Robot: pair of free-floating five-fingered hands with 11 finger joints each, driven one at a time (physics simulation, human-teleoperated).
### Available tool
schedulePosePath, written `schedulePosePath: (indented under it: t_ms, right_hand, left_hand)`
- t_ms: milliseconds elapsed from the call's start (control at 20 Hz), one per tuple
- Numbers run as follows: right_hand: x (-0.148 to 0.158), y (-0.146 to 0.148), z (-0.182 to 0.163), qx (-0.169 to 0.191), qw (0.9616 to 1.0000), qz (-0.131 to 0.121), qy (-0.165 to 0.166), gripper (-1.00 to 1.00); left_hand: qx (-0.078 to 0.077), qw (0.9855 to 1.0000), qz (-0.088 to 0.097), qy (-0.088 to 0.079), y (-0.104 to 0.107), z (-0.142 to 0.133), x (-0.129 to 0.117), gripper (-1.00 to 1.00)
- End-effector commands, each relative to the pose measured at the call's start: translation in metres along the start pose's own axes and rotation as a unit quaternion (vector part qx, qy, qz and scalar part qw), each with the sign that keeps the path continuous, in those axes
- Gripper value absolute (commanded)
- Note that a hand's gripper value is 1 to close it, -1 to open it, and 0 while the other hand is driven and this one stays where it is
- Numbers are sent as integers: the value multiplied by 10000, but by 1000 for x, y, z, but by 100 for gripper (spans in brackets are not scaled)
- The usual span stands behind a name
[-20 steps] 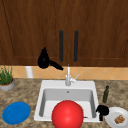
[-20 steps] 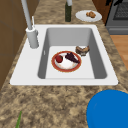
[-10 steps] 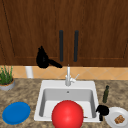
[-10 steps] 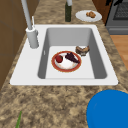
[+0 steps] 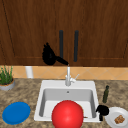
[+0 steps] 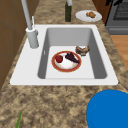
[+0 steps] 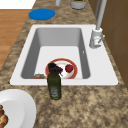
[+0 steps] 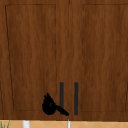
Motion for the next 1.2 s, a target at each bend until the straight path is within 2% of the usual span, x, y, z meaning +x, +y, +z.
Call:
schedulePosePath:
  t_ms: [0, 50, 100, 300, 450, 500, 800, 850, 900, 950, 1150]
  right_hand:
    - [0, 0, 0, 0, 10000, 0, 0, 0]
    - [0, 0, 0, 0, 10000, 0, 0, 0]
    - [0, 0, 0, 0, 10000, 0, 0, 0]
    - [0, 0, 0, 0, 10000, 0, 0, 0]
    - [0, 0, 0, 0, 10000, 0, 0, 0]
    - [0, 0, 0, 0, 10000, 0, 0, 0]
    - [0, 0, 0, 0, 10000, 0, 0, 0]
    - [0, 0, 0, 0, 10000, 0, 0, 0]
    - [0, 0, 0, 0, 10000, 0, 0, 0]
    - [0, 0, 0, 0, 10000, 0, 0, 0]
    - [0, 0, 0, 0, 10000, 0, 0, 0]
  left_hand:
    - [213, 9994, -261, 33, -6, -25, 8, -100]
    - [230, 9992, -263, 215, -7, -22, 8, -100]
    - [350, 9981, -320, 385, -3, -20, 5, -100]
    - [464, 9973, -270, 507, -3, -26, 5, -100]
    - [458, 9970, -311, 534, -3, -27, 5, -100]
    - [399, 9972, -412, 485, -2, -28, 5, -100]
    - [411, 9960, -618, 500, -2, -28, 4, -100]
    - [389, 9959, -658, 473, -6, -24, 4, -100]
    - [235, 9959, -770, 417, -10, -23, 3, -100]
    - [178, 9955, -850, 385, -13, -22, 2, -100]
    - [157, 9928, -1139, 346, -26, -18, 0, -100]
